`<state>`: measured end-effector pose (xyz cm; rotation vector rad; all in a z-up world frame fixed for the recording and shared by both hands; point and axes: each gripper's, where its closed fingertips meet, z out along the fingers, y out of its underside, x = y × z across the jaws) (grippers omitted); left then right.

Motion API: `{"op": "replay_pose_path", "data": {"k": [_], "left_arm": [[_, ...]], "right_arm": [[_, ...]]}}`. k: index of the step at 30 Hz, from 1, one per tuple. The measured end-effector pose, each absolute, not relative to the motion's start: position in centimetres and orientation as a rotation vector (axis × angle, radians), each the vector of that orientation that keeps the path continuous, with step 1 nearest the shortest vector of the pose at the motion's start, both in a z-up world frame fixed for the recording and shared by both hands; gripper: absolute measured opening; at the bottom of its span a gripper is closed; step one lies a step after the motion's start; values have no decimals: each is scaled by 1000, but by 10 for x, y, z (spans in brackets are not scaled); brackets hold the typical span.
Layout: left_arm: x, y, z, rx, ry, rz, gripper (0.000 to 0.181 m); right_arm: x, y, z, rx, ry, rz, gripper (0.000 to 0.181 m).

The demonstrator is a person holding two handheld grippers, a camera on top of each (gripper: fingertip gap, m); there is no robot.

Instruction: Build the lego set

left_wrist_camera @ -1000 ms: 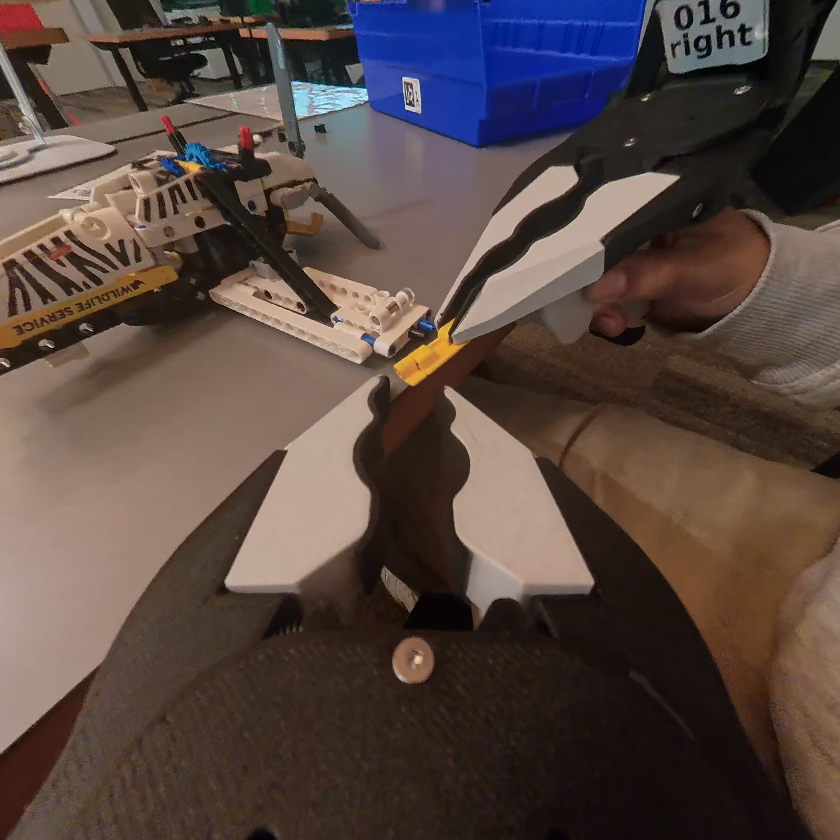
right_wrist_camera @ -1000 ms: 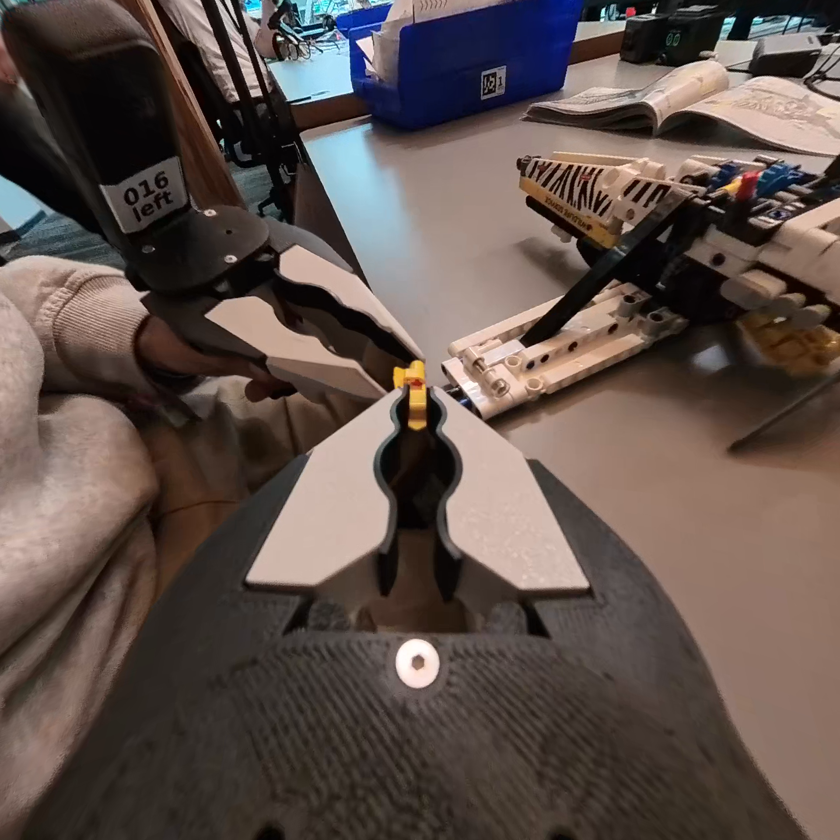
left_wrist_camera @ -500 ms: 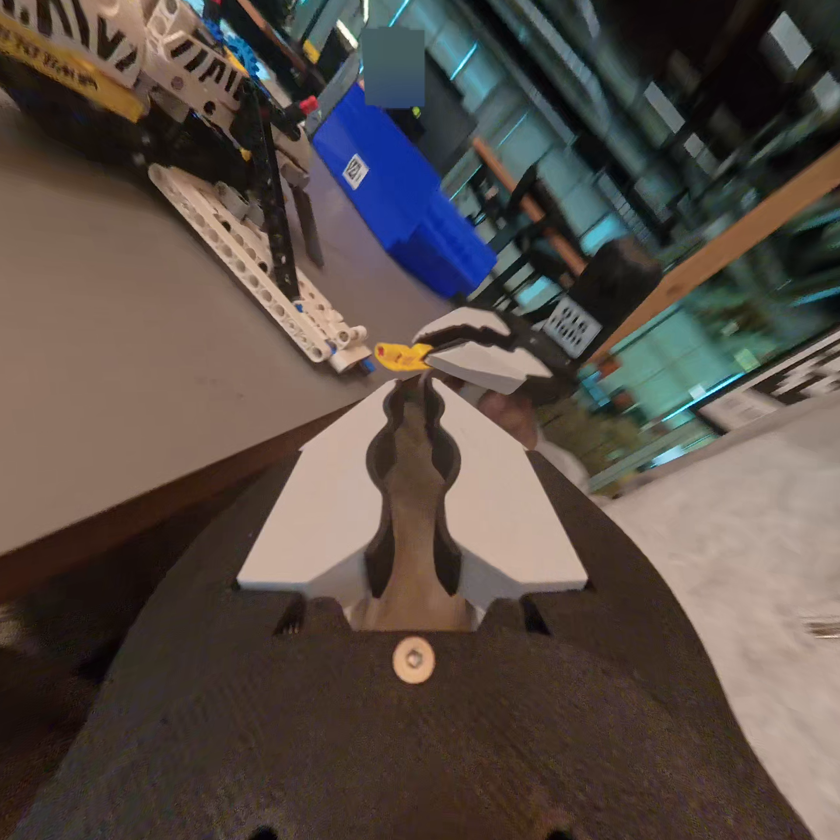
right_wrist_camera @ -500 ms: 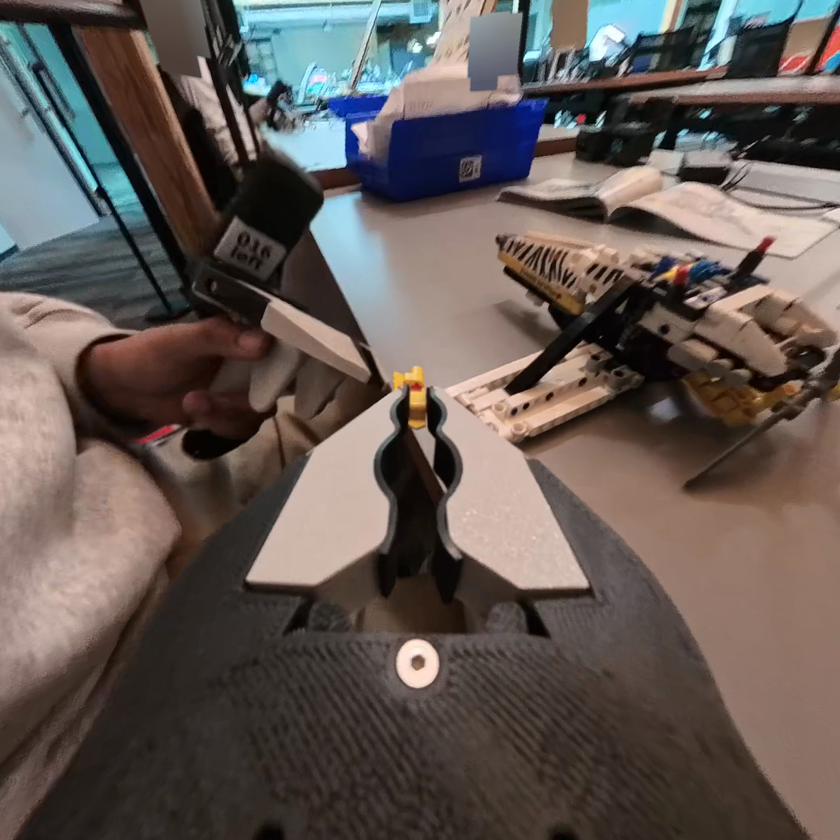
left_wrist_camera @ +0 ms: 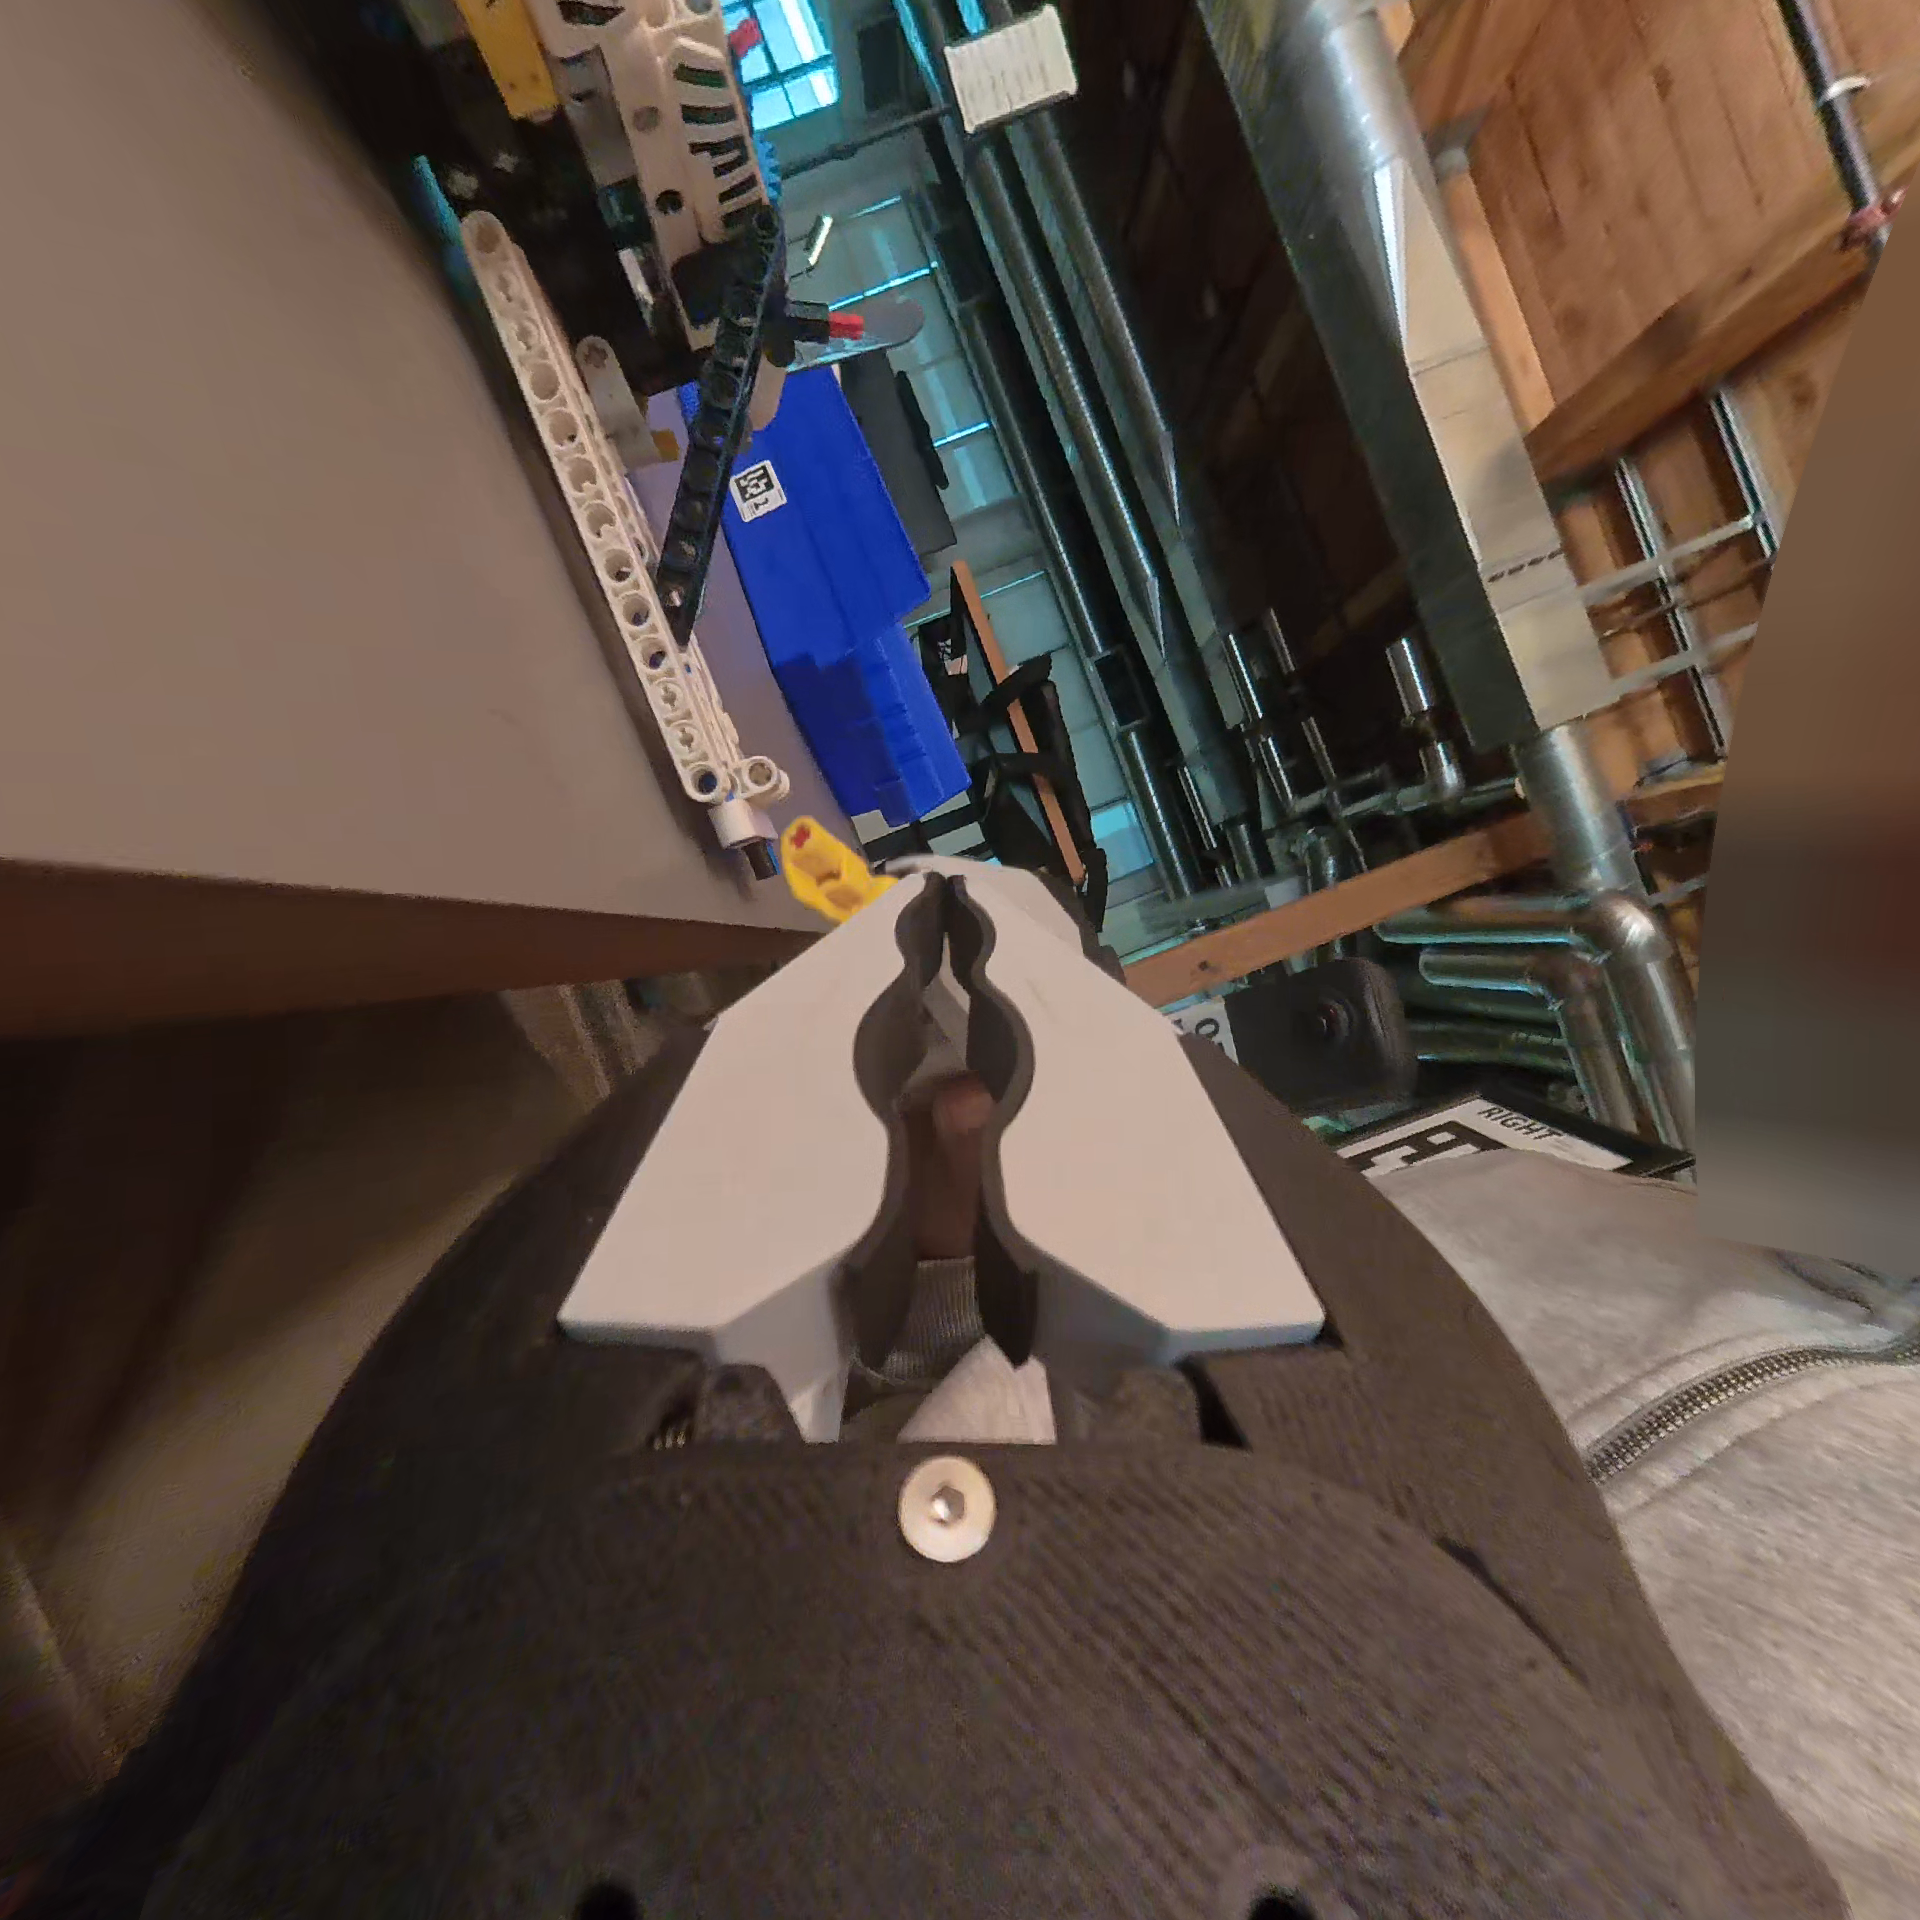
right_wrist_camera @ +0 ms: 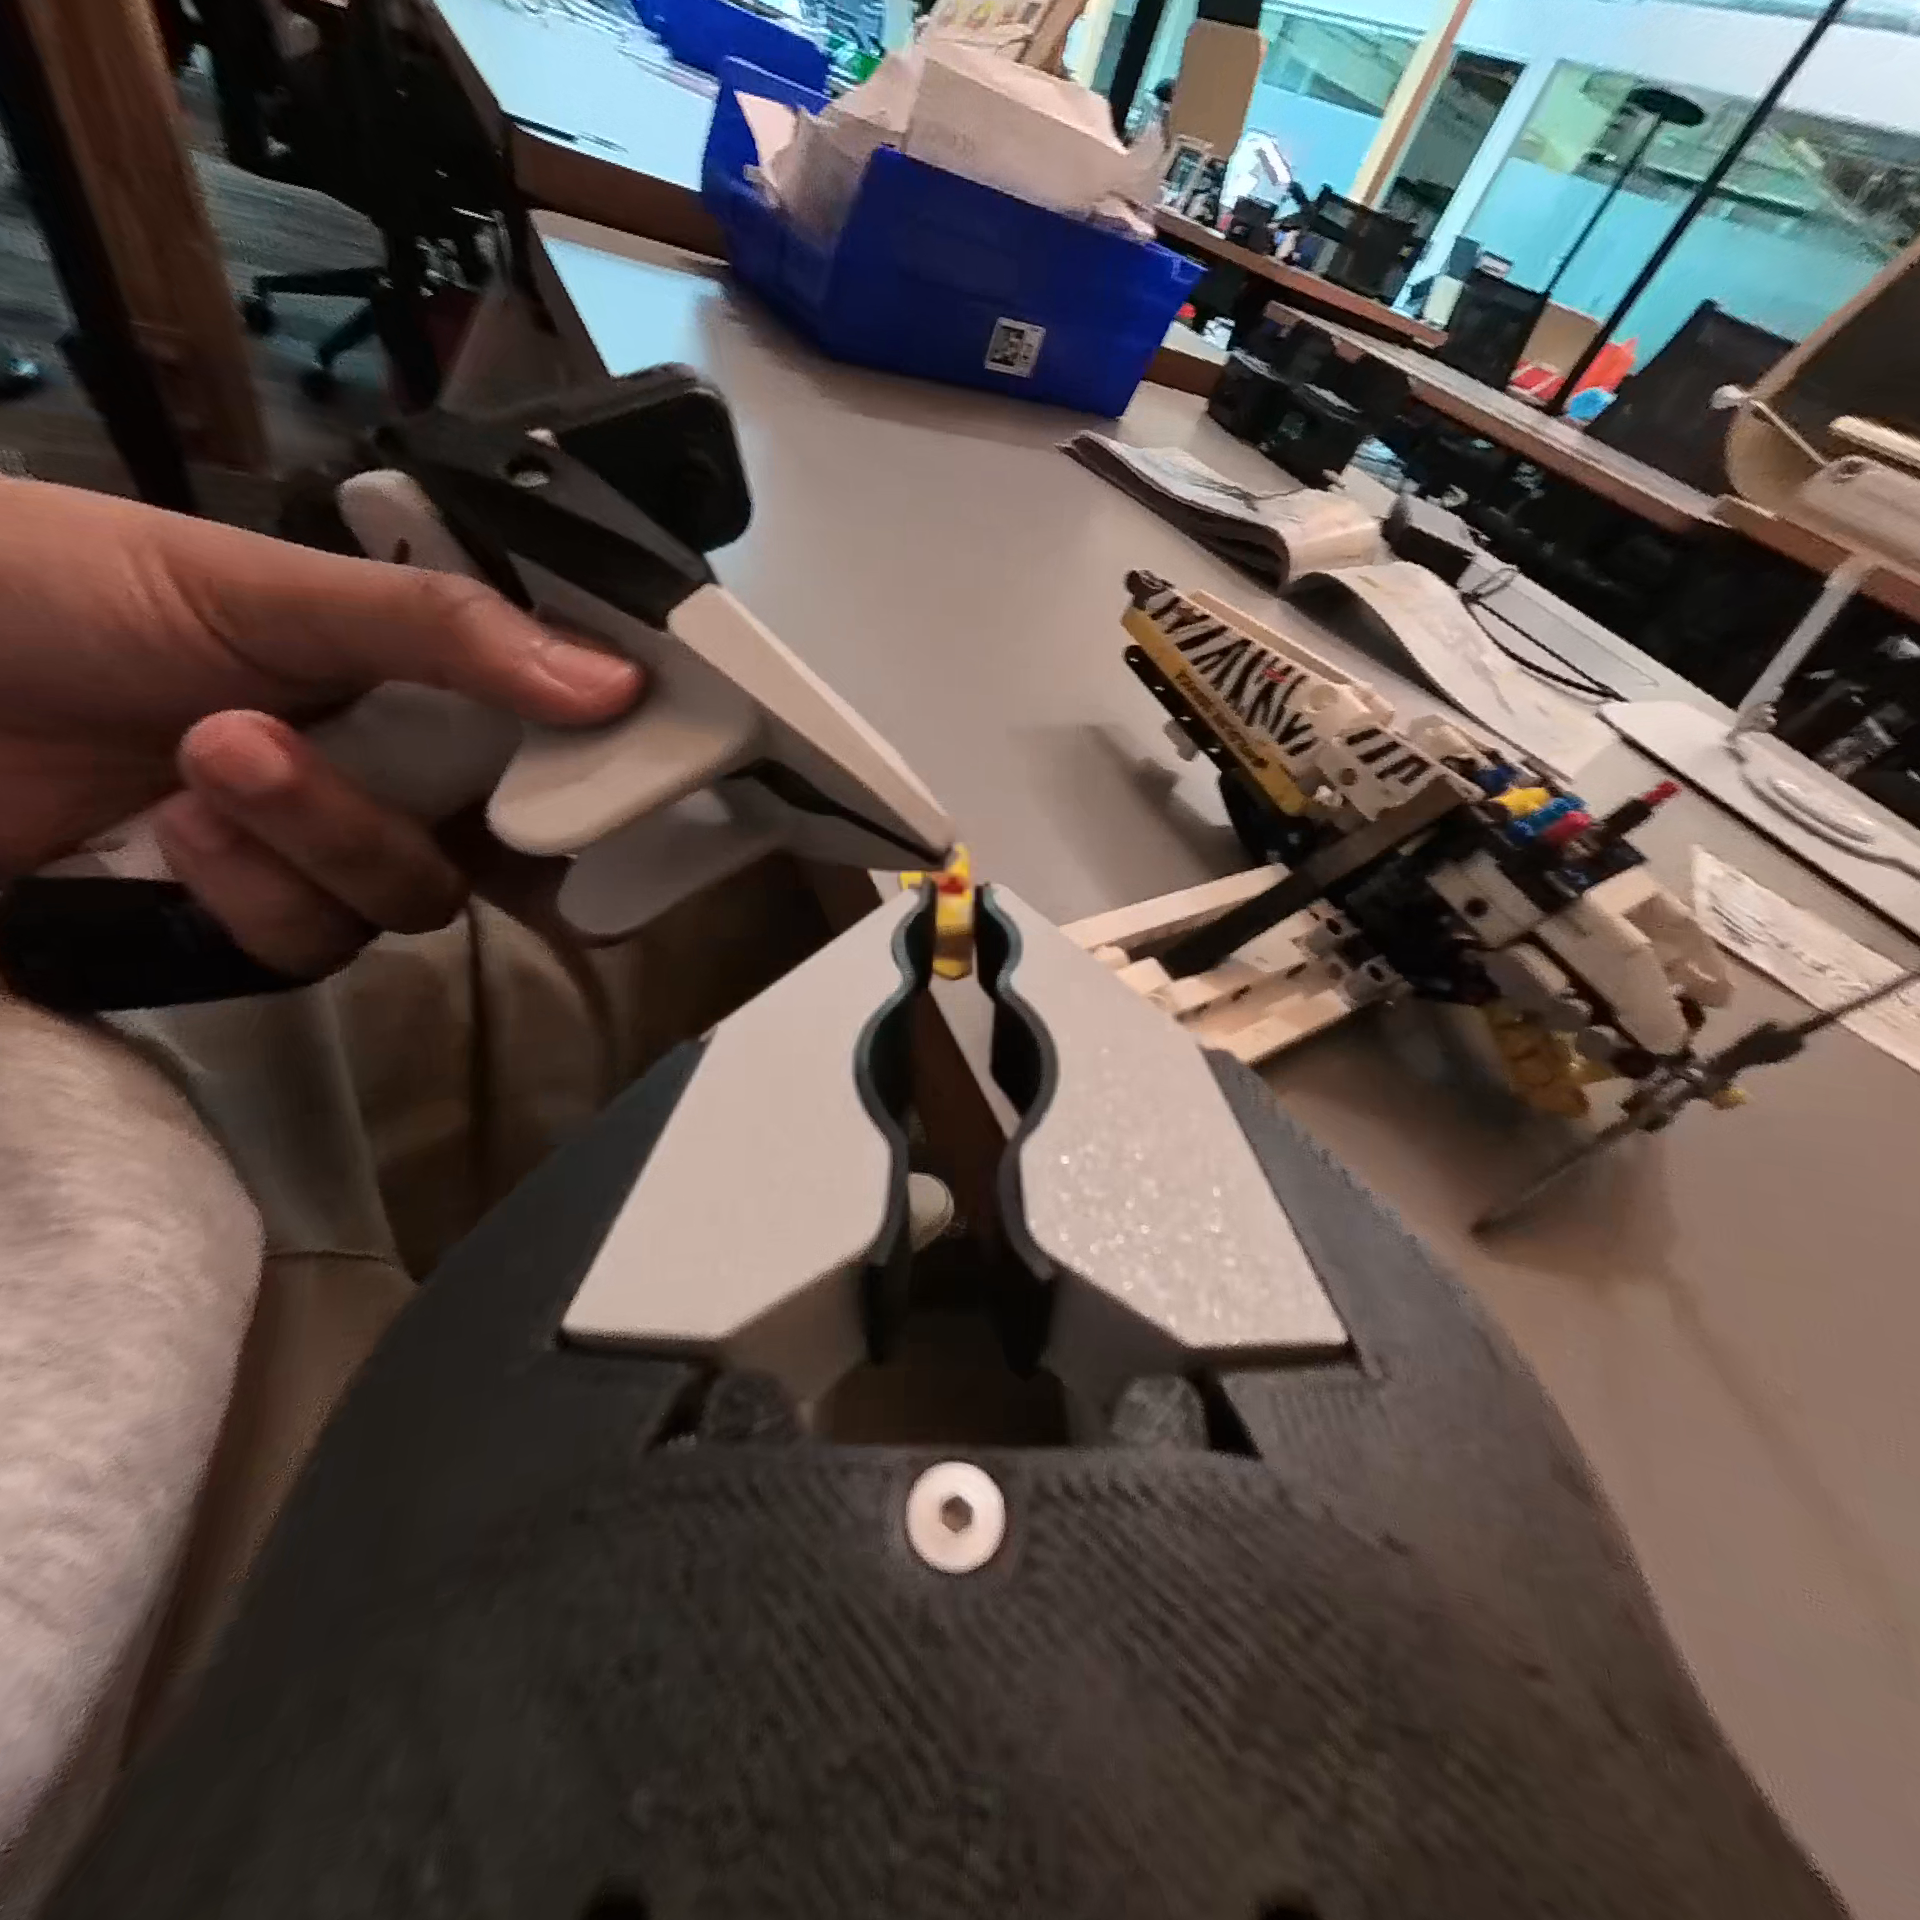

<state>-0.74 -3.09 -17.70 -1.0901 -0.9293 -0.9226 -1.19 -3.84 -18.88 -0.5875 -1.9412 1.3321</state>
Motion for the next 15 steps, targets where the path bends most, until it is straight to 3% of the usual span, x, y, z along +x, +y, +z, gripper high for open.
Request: {"op": "replay_pose_path", "data": {"k": [15], "left_arm": [[-11,-32,-172,-979,-970,-1005,0]], "right_arm": [[-14,-35,-179,-573,-1888,1353,5]]}}
